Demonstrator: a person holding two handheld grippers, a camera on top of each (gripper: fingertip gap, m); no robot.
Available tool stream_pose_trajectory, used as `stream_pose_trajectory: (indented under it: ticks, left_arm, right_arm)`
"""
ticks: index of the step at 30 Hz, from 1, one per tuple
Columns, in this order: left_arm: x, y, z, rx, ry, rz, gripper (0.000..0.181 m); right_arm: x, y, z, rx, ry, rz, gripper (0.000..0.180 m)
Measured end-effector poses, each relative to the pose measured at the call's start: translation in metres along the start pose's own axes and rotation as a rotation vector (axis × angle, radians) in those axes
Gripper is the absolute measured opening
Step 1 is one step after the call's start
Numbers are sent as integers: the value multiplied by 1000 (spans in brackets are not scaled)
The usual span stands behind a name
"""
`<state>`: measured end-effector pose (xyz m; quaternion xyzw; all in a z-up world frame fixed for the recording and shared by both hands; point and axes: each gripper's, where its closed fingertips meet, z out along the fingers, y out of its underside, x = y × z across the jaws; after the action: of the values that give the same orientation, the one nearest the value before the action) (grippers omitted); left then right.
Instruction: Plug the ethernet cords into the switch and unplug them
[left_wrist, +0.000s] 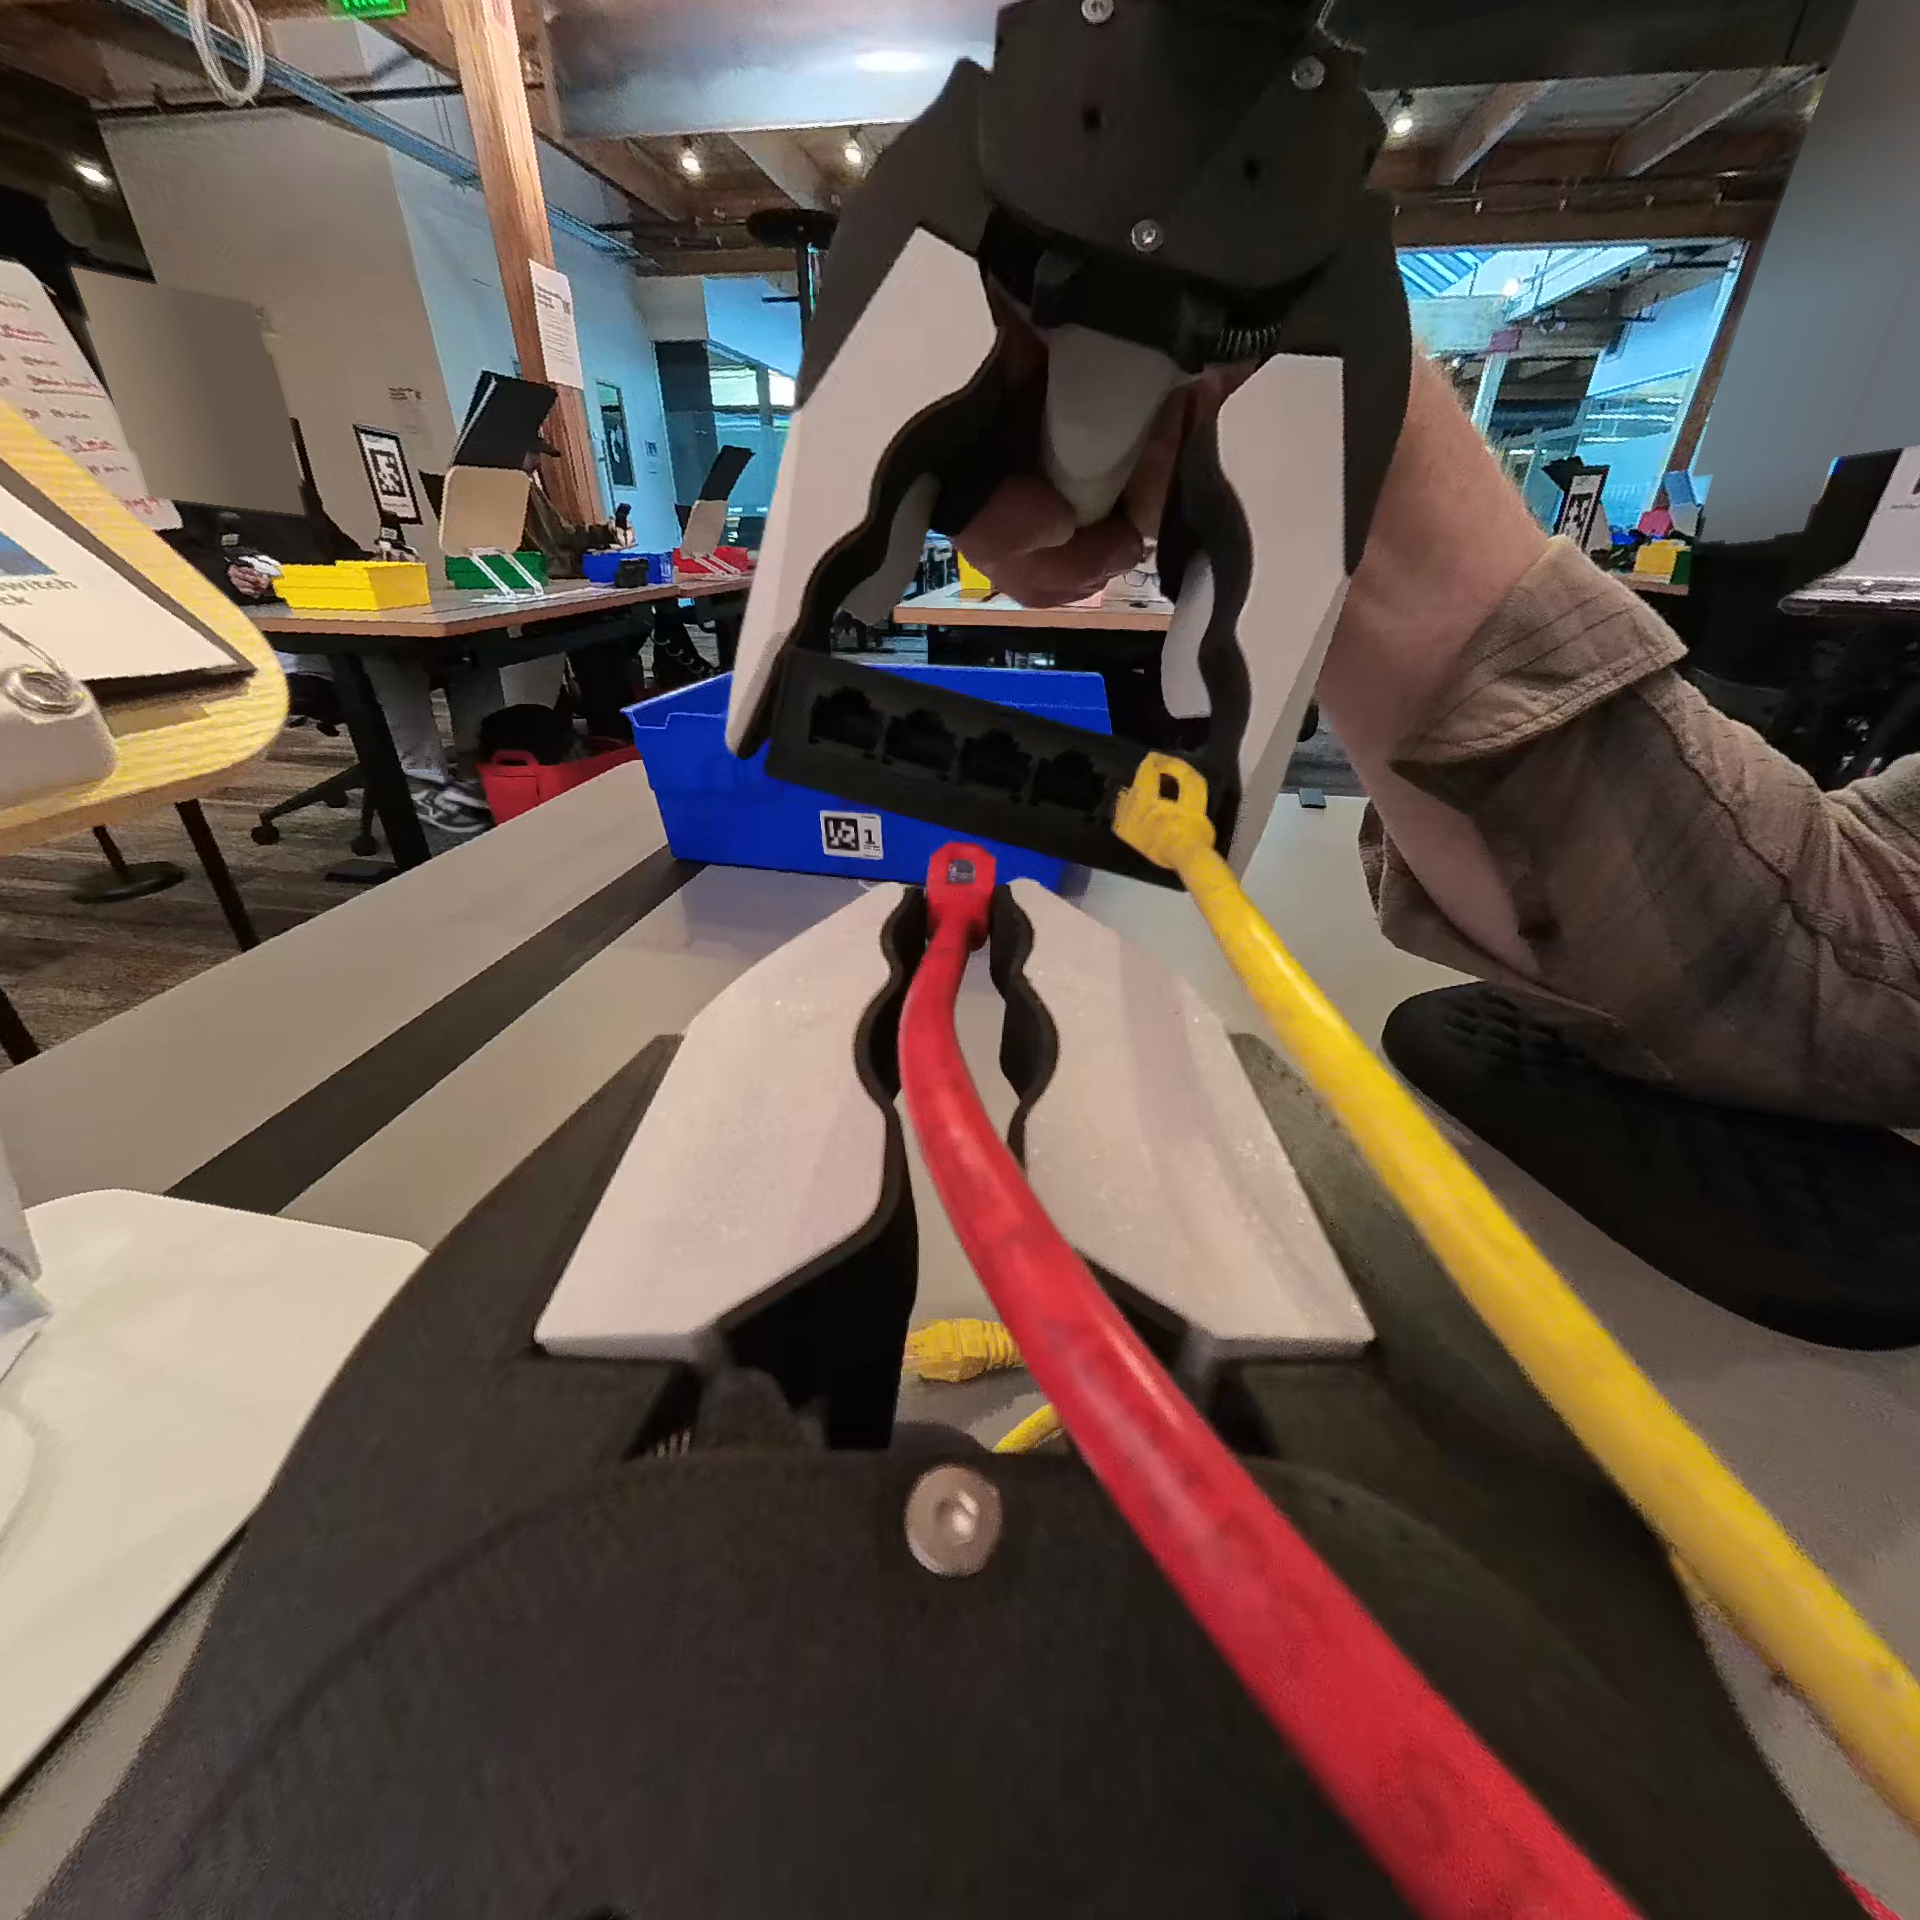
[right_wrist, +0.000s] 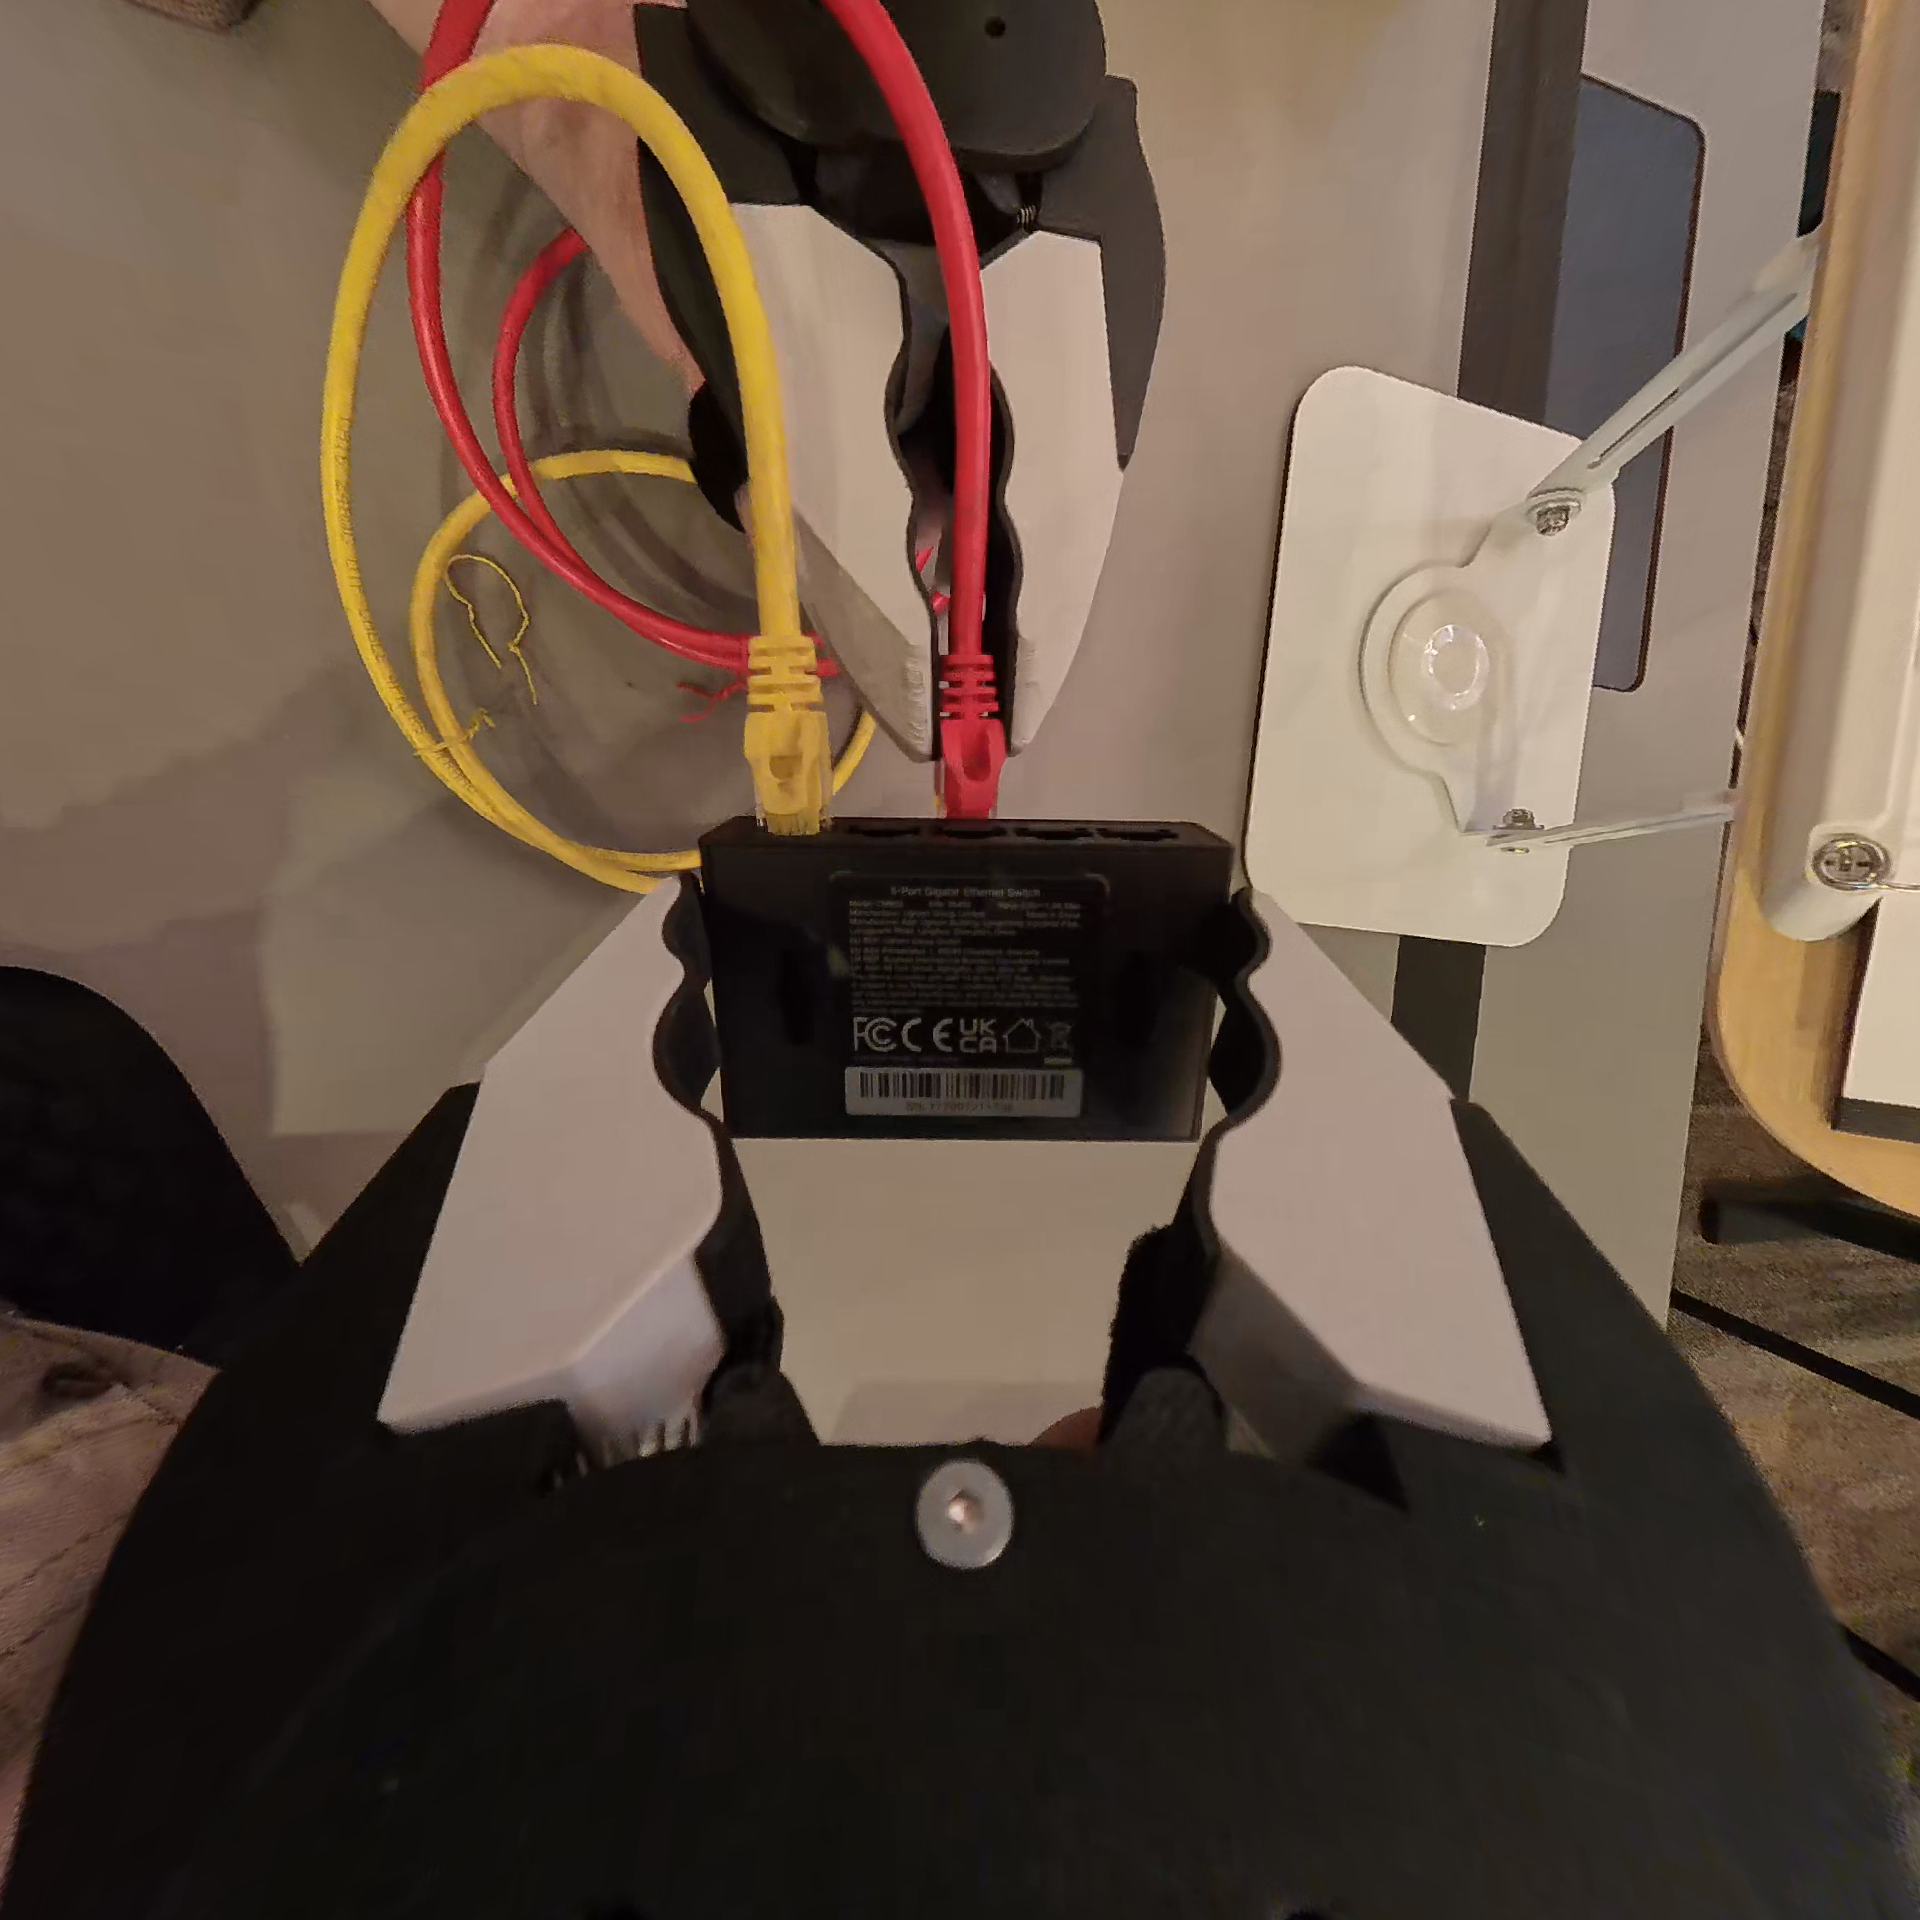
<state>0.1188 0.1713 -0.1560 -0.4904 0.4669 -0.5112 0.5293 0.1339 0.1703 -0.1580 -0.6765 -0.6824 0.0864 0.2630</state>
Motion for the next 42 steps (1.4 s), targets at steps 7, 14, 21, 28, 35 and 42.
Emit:
stream_pose_trajectory:
  ticks: [7,14,21,28,35,42]
  left_arm:
    - [-4,-8,-6,14,-19,58,12]
    - [-7,-20,-11,49,-28,55,12]
    - [0,-24,-9,58,-11,66,12]
    - [0,-27,-10,67,-15,68,12]
    - [3,-31,-11,74,-9,75,12]
    - [3,-33,-12,78,-9,72,12]
  right_arm:
    - [-1,3,2,-22,-5,6,96]
    - [-4,1,5,-44,-7,-8,96]
    - [-7,-1,8,-48,-20,-22,96]
    - [-8,-2,9,-52,-22,-26,96]
    - [-9,-3,8,-53,-22,-30,96]
    - [-7,-1,8,-51,-19,-22,96]
